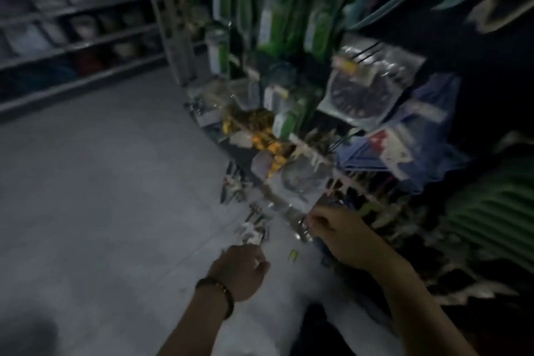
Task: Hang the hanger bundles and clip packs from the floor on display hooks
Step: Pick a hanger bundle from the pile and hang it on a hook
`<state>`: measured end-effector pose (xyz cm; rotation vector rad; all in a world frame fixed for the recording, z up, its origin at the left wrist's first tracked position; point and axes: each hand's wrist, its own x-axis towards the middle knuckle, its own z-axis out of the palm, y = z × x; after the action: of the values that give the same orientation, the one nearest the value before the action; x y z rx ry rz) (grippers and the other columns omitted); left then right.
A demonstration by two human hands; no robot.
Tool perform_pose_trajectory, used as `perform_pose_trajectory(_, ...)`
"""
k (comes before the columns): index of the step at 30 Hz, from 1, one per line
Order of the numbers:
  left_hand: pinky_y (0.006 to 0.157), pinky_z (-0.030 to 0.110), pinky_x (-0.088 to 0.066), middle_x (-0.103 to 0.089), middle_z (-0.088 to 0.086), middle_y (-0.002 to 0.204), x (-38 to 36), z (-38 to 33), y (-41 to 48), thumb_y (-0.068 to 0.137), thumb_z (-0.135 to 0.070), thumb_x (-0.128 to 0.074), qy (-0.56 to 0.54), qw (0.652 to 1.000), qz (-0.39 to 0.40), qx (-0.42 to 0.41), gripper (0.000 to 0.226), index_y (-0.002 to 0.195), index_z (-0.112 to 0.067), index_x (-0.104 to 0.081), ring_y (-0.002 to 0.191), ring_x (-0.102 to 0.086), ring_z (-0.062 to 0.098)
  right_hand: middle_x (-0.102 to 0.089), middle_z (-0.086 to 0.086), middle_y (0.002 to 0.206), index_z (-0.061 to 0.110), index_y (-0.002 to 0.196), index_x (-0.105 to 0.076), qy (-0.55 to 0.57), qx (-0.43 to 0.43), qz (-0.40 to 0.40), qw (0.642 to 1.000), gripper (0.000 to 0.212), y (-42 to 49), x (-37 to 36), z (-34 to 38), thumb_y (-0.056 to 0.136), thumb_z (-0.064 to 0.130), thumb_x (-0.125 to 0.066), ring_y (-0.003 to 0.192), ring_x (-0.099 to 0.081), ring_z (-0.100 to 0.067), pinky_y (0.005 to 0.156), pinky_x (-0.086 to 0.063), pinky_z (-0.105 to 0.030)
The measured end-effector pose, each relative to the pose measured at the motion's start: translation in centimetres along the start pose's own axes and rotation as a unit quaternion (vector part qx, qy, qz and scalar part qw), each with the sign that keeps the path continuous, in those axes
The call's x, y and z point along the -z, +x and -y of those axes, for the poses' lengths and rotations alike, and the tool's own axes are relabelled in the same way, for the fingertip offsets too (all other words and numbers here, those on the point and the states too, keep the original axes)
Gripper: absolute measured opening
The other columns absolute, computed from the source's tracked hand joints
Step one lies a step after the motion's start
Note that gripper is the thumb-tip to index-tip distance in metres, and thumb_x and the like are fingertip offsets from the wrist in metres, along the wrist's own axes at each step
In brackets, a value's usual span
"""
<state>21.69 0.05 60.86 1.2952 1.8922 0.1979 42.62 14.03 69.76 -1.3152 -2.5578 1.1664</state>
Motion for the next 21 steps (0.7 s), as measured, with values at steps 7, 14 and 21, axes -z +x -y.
perform_pose_trajectory(7, 0.092, 0.040, -0.058, -0.074, -0.005, 0.115, 2.8, 6.4, 5.3, 0.092, -0.060, -0.047, -0.035, 0.995, 0.008, 0.090, 0.043, 0.111, -0.028, -0.069, 0.106, -0.069, 0.021, -0.066, 0.017, 0.073, 0.033, 0.077, -0.060, 0.010, -0.060, 0.112, 0.992, 0.023, 14.5, -7.6, -2.9, 0.100, 0.036, -0.059, 0.074, -0.062, -0.001, 0.075, -0.053, -0.033)
perform_pose_trajectory(14, 0.092, 0.031, -0.058, -0.070, -0.013, 0.113, 9.3, 13.6, 17.4, 0.105, -0.046, -0.051, -0.039, 0.984, 0.026, 0.170, 0.022, 0.115, -0.034, -0.067, 0.101, -0.067, 0.006, -0.073, -0.006, 0.112, 0.013, 0.111, -0.069, -0.007, -0.123, 0.211, 0.970, 0.028, 32.2, -13.7, -8.5, 0.102, 0.037, -0.060, 0.106, -0.068, -0.026, 0.087, -0.052, -0.033)
perform_pose_trajectory(21, 0.097, 0.033, -0.055, -0.074, 0.001, 0.120, 11.0, 25.1, 36.6, 0.105, -0.040, -0.053, -0.048, 0.979, 0.055, 0.191, 0.028, 0.119, -0.021, -0.069, 0.112, -0.069, 0.021, -0.051, 0.015, 0.079, 0.039, 0.080, -0.049, -0.007, -0.145, 0.282, 0.948, 0.026, 49.3, -21.1, -13.3, 0.104, 0.033, -0.056, 0.079, -0.055, -0.007, 0.063, -0.034, -0.012)
